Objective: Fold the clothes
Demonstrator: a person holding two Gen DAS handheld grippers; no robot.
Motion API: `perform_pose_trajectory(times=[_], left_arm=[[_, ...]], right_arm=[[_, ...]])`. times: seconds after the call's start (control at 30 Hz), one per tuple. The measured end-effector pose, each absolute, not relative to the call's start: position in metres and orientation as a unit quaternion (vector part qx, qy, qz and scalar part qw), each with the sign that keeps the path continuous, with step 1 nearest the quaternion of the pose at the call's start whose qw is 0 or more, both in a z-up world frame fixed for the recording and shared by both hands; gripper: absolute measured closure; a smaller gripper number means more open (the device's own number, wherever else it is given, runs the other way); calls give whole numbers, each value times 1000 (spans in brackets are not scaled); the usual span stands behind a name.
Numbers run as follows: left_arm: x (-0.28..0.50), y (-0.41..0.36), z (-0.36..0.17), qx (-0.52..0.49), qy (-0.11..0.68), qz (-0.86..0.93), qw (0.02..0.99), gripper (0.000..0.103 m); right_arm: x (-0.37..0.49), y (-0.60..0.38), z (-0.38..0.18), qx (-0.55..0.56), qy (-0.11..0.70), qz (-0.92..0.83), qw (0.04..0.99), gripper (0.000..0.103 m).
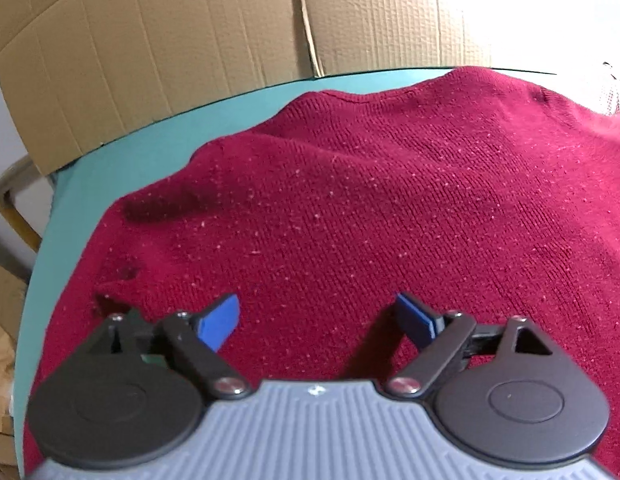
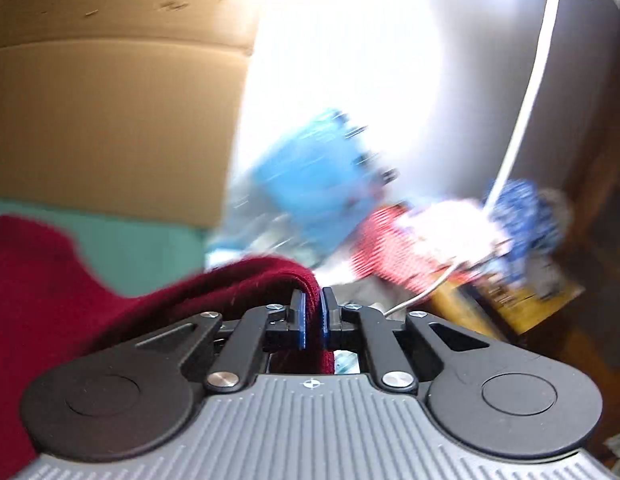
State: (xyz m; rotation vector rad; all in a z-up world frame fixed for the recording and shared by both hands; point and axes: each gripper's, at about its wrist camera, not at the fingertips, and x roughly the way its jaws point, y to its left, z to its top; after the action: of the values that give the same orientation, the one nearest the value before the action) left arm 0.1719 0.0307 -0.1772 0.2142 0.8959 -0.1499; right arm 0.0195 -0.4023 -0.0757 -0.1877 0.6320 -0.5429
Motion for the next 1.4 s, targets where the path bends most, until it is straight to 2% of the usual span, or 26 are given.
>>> perform_pose_trajectory(times=[0.07, 0.17, 0.23, 0.33, 0.43, 0.63, 0.7, 0.73, 0.77, 0.8, 0.83, 0.9, 0.93, 0.97, 1.0, 1.03, 1.07, 1.17, 1.23, 1.3, 1.33, 1.37, 1.4], left_arm=[[172, 32, -178, 103, 433, -72, 893, 15], [174, 33, -177, 104, 436, -75, 891, 14], [174, 35, -171, 108, 434, -79, 891, 23], [181, 40, -159, 117, 413, -70, 900, 23], [209, 39, -153, 130, 403, -47, 905, 25], [270, 18, -166, 173, 393, -5, 903, 26], [281, 19, -173, 185, 394, 9, 900, 25], [285, 22, -178, 195, 394, 17, 898, 23], [287, 26, -183, 205, 390, 26, 897, 21], [288, 32, -186, 215, 382, 37, 898, 13], [289, 40, -188, 219, 376, 50, 899, 8], [293, 57, -190, 222, 369, 73, 900, 1], [297, 65, -189, 212, 373, 78, 900, 3], [299, 71, -186, 199, 377, 74, 902, 8], [299, 73, -181, 182, 379, 58, 906, 21], [298, 71, -175, 169, 376, 42, 910, 32], [296, 64, -170, 162, 366, 28, 916, 37], [298, 28, -168, 175, 346, -11, 922, 36], [308, 9, -179, 193, 351, -22, 916, 43], [319, 2, -191, 202, 346, -14, 916, 42], [323, 4, -193, 204, 336, -3, 919, 38], [329, 7, -194, 202, 334, 6, 921, 35], [335, 10, -195, 201, 331, 16, 922, 24]], right_arm=[[31, -414, -87, -112, 333, -264, 898, 90], [31, -427, -114, -126, 401, -282, 862, 76], [26, -436, -125, -120, 433, -299, 842, 73], [5, -443, -97, -10, 394, -273, 878, 72], [19, -423, -81, 102, 367, -157, 911, 69], [111, -341, -146, 260, 420, 26, 869, 72], [134, -321, -168, 242, 444, 32, 862, 72], [143, -316, -175, 225, 447, 30, 865, 82], [146, -315, -176, 203, 440, 23, 875, 86], [149, -316, -175, 178, 435, 13, 883, 97], [151, -317, -173, 150, 429, -3, 891, 103], [155, -322, -175, 81, 422, -56, 901, 102], [157, -323, -176, 54, 420, -75, 903, 97], [156, -324, -176, 54, 419, -73, 903, 96], [155, -322, -172, 73, 413, -52, 906, 91], [153, -318, -167, 95, 404, -25, 909, 91], [154, -312, -162, 108, 396, -4, 912, 91], [170, -278, -161, 96, 388, 36, 916, 85], [186, -254, -175, 65, 402, 62, 911, 87], [200, -233, -188, 32, 409, 77, 909, 89], [202, -230, -192, 12, 399, 60, 915, 93], [203, -232, -195, -2, 387, 40, 921, 93], [204, -236, -197, -6, 378, 20, 926, 93]])
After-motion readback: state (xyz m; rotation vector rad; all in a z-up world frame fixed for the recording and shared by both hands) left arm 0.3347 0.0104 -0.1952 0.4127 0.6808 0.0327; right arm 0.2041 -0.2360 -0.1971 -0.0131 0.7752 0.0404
